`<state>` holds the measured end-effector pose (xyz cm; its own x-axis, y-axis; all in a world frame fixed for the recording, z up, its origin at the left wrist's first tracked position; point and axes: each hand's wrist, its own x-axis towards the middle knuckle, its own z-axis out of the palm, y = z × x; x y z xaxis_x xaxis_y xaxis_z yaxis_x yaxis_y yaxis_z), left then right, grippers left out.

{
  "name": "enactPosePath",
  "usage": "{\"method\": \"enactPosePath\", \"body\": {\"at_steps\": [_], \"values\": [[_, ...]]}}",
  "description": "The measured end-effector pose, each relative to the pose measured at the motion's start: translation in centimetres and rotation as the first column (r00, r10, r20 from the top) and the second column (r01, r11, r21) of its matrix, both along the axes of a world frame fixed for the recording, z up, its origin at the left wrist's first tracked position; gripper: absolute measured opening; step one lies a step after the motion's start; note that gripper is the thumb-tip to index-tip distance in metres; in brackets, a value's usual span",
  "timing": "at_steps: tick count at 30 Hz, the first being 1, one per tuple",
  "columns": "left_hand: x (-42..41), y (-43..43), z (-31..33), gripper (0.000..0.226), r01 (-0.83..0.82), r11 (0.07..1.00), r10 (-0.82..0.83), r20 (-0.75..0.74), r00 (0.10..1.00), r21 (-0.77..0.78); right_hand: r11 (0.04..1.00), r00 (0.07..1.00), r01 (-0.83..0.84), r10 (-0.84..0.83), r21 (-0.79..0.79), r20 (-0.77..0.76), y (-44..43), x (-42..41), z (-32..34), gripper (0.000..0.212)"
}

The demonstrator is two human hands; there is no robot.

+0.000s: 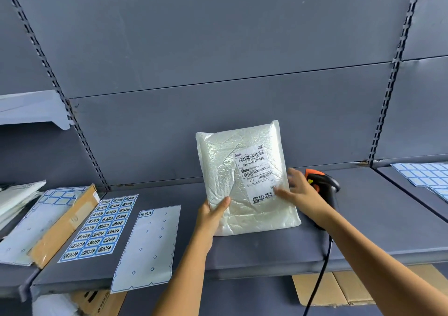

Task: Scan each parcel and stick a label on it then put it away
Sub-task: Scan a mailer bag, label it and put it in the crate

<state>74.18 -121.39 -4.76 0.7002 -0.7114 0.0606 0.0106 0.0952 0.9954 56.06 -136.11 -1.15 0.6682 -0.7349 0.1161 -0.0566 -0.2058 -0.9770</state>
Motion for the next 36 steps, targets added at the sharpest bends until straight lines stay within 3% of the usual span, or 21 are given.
{"method": "enactPosePath", "body": {"at_steps": [3, 6, 9, 11, 12, 15, 21, 27, 29, 31, 33, 36], "values": [[0.2, 0.7, 0.3, 0.024, 0.048, 0.998, -0.046, -0.051, 0.998, 0.029, 0.998, 0.999, -0.044, 0.045, 0.047, -0.011, 0.8, 0.4, -0.7, 0.057], [0.1, 1.7, 1.0, 0.045, 0.080, 0.995, -0.075, -0.092, 0.993, 0.053, 0.989, 0.993, -0.093, 0.084, 0.111, 0.076, 1.3, 0.4, -1.0, 0.055], [0.1, 2.7, 2.3, 0.063, 0.065, 0.969, -0.073, 0.026, 0.997, 0.237, 0.980, 0.988, -0.105, 0.084, 0.167, 0.129, 1.8, 0.4, -1.1, 0.045], [0.8, 3.4, 2.5, 0.069, -0.068, 0.908, -0.015, 0.195, 0.981, 0.412, 0.975, 0.991, -0.085, 0.061, 0.208, 0.122, 1.9, 0.4, -1.3, 0.036], [1.4, 3.8, 2.6, 0.065, -0.147, 0.901, 0.051, 0.237, 0.970, 0.409, 0.973, 0.994, -0.072, 0.052, 0.218, 0.095, 2.0, 0.3, -1.3, 0.032], [3.1, 5.7, 3.1, 0.034, -0.281, 0.929, 0.245, 0.168, 0.955, 0.241, 0.968, 0.998, -0.031, 0.042, 0.249, -0.037, 2.0, 0.1, -1.6, 0.019], [4.8, 8.7, 2.4, 0.008, -0.322, 0.910, 0.300, 0.122, 0.946, 0.261, 0.943, 0.978, 0.087, -0.019, 0.323, -0.210, 2.1, -0.2, -2.2, 0.013], [3.7, 9.2, 2.1, 0.008, -0.216, 0.920, 0.183, 0.130, 0.975, 0.326, 0.971, 0.905, 0.200, -0.130, 0.135, -0.405, 2.5, 0.4, -1.3, 0.020], [3.5, 9.2, 1.9, 0.009, -0.186, 0.917, 0.140, 0.153, 0.978, 0.352, 0.972, 0.826, 0.235, -0.206, -0.012, -0.525, 2.5, 0.5, -1.1, 0.032], [3.7, 9.4, 1.7, 0.012, -0.177, 0.916, 0.125, 0.163, 0.979, 0.360, 0.965, 0.743, 0.230, -0.259, -0.129, -0.617, 2.8, 0.5, -0.9, 0.058], [4.0, 9.9, 1.7, 0.014, -0.189, 0.918, 0.132, 0.180, 0.975, 0.349, 0.955, 0.701, 0.220, -0.297, -0.200, -0.649, 2.9, 0.6, -0.7, 0.077], [5.2, 10.9, 1.8, 0.011, -0.221, 0.915, 0.147, 0.232, 0.961, 0.338, 0.900, 0.682, 0.225, -0.420, -0.374, -0.599, 3.8, 1.2, 0.0, 0.070]]}}
